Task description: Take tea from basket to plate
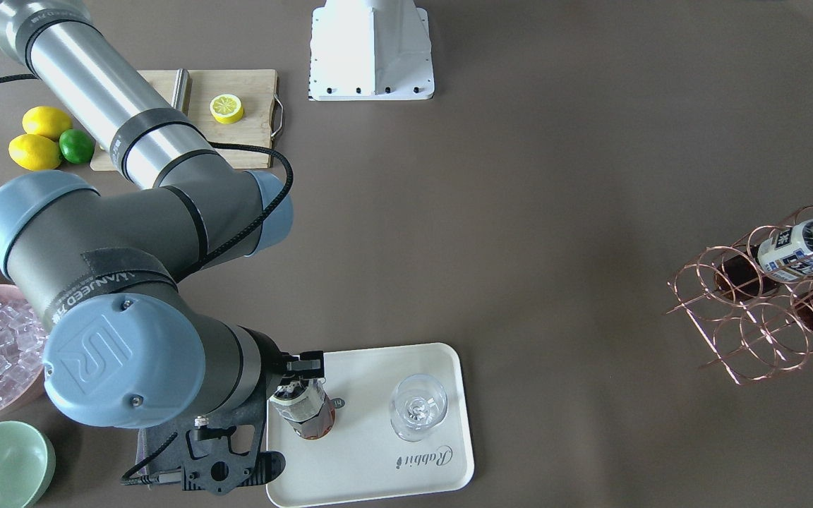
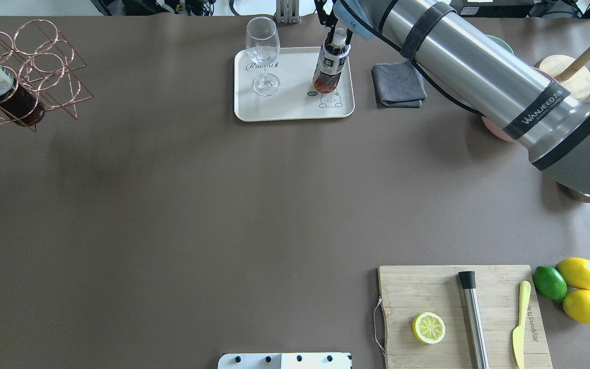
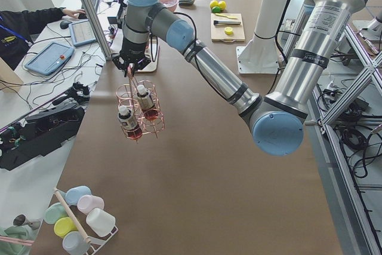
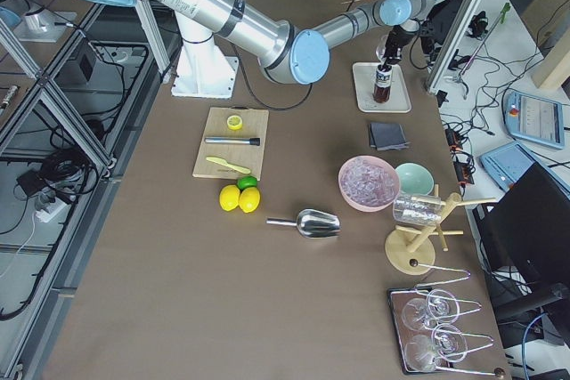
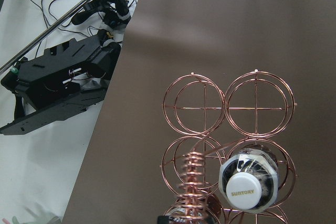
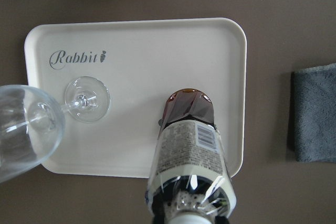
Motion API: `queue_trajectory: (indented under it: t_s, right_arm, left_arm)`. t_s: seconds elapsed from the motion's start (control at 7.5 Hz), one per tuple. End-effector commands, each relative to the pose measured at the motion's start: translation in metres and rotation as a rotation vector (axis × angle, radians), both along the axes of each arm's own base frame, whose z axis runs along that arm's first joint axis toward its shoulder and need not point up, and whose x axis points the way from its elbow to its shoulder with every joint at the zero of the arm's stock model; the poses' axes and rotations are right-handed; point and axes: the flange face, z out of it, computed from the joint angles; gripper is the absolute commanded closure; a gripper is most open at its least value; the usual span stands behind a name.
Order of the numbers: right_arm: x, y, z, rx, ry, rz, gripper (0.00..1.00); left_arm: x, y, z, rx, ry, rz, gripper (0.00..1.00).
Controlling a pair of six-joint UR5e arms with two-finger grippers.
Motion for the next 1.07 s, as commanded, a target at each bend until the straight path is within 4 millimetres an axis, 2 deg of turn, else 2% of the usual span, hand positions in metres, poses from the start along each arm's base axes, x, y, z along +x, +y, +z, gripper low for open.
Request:
queue_trajectory:
  t_s: [0.0, 0.13, 0.27, 0.4, 0.53, 0.67, 0.93]
  right_arm:
    - [-0.006, -0.001, -0.005, 0.038, 0.008, -0.017, 1.00]
    - [-0.006, -0.001, -0.006, 0.041, 0.007, -0.018, 0.92]
    - [-0.007, -0.001, -0.004, 0.055, 0.007, -0.033, 0.69]
    - [-0.009, -0.003, 0.003, 0.069, 0.008, -0.053, 0.61]
    - [-0.009, -0.003, 0.003, 0.069, 0.009, -0.055, 0.51]
    - [-0.012, -0.003, 0.007, 0.068, 0.015, -0.058, 0.48]
    - [-0.011, -0.003, 0.005, 0.070, 0.013, -0.058, 0.26]
  left_arm:
    - [-0.012, -0.041, 0.039, 0.041, -0.017, -0.026, 1.00]
    - [-0.008, -0.068, 0.045, 0.110, -0.064, 0.016, 1.00]
    - [-0.004, -0.095, 0.041, 0.144, -0.076, 0.037, 1.00]
    - [0.020, -0.111, 0.036, 0.190, -0.096, 0.076, 1.00]
    - [0.035, -0.128, 0.032, 0.209, -0.109, 0.107, 1.00]
    - [0.051, -0.141, 0.033, 0.223, -0.113, 0.128, 1.00]
    - [0.071, -0.160, 0.042, 0.270, -0.130, 0.134, 1.00]
